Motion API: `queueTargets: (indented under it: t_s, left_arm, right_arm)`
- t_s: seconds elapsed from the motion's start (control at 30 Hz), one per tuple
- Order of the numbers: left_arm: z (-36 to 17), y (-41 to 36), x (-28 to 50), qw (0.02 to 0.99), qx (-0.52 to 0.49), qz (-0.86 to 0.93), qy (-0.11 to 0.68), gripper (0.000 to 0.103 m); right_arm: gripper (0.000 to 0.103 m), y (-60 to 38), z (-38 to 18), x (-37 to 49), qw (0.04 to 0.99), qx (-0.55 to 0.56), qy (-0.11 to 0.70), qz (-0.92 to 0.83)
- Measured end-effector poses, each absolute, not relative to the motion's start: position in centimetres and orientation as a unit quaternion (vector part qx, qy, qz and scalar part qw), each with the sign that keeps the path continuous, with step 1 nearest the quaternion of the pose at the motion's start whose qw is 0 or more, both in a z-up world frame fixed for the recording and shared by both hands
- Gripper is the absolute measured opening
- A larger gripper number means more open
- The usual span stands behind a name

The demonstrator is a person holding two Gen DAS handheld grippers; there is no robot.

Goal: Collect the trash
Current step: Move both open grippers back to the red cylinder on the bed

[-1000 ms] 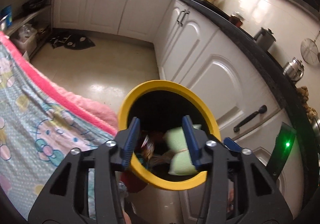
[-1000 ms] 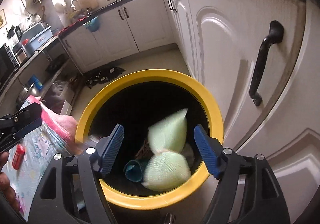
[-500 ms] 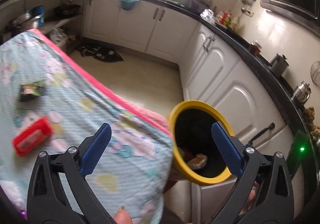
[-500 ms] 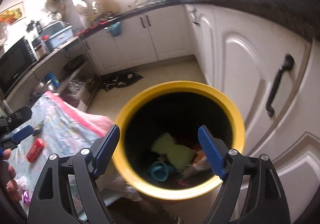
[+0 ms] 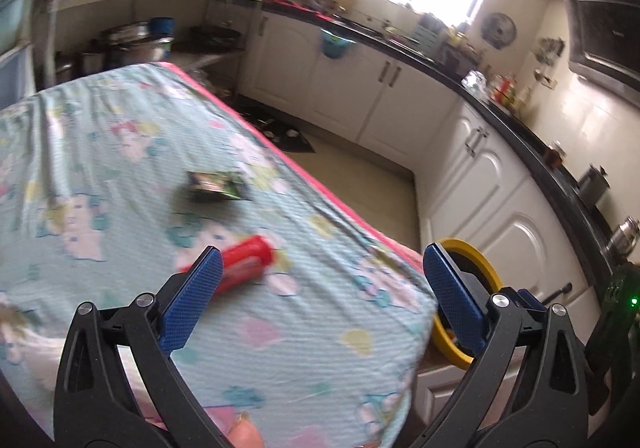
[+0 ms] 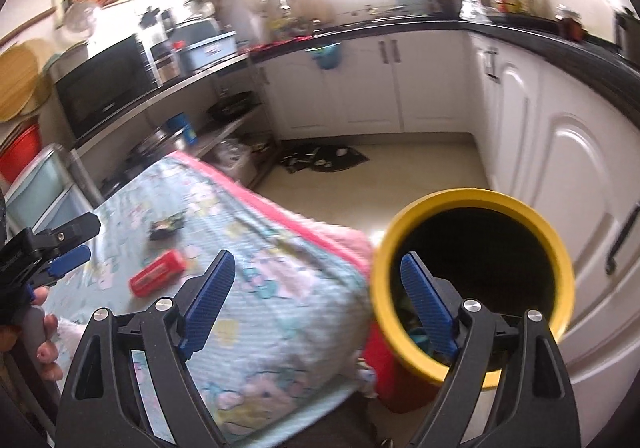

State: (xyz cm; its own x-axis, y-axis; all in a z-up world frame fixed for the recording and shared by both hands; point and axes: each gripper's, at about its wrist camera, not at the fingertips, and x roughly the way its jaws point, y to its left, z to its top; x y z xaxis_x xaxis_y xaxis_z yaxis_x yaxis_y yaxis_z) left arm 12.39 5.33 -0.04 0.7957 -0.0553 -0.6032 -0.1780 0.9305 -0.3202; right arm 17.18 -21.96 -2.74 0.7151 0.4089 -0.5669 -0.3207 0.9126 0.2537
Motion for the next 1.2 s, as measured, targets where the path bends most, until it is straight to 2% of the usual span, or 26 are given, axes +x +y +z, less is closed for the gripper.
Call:
queueTargets:
  t_s: [0.4, 0.87, 1.1, 1.2]
  left_arm:
    - [-0.1, 14.6, 7.3, 0.914, -0.230, 0.112, 0.315, 0.092]
    - [-5.0, 20.8, 1.4, 0.870, -0.302, 0.162, 0.353, 0.092]
    - [-7.9, 21.6, 0.3, 0.843, -0.364, 0.140, 0.371, 0.092]
    - [-8.6, 21.4, 0.4, 0.837, -0.375, 0.131, 0.376, 0.092]
  right_arm:
    - [0.082, -13.1, -2.6, 16.4, 0.894, 0.025, 0.344, 0.285]
    - [0.082, -3.5, -6.9, 18.9, 0.831, 0.056, 0.443, 0.331]
    - [0.068, -0.5, -9.6, 21.0, 0.795, 0.102, 0.503, 0.324]
    - [0.066, 0.4, -10.2, 21.7, 0.791, 0.117, 0.512, 0.314]
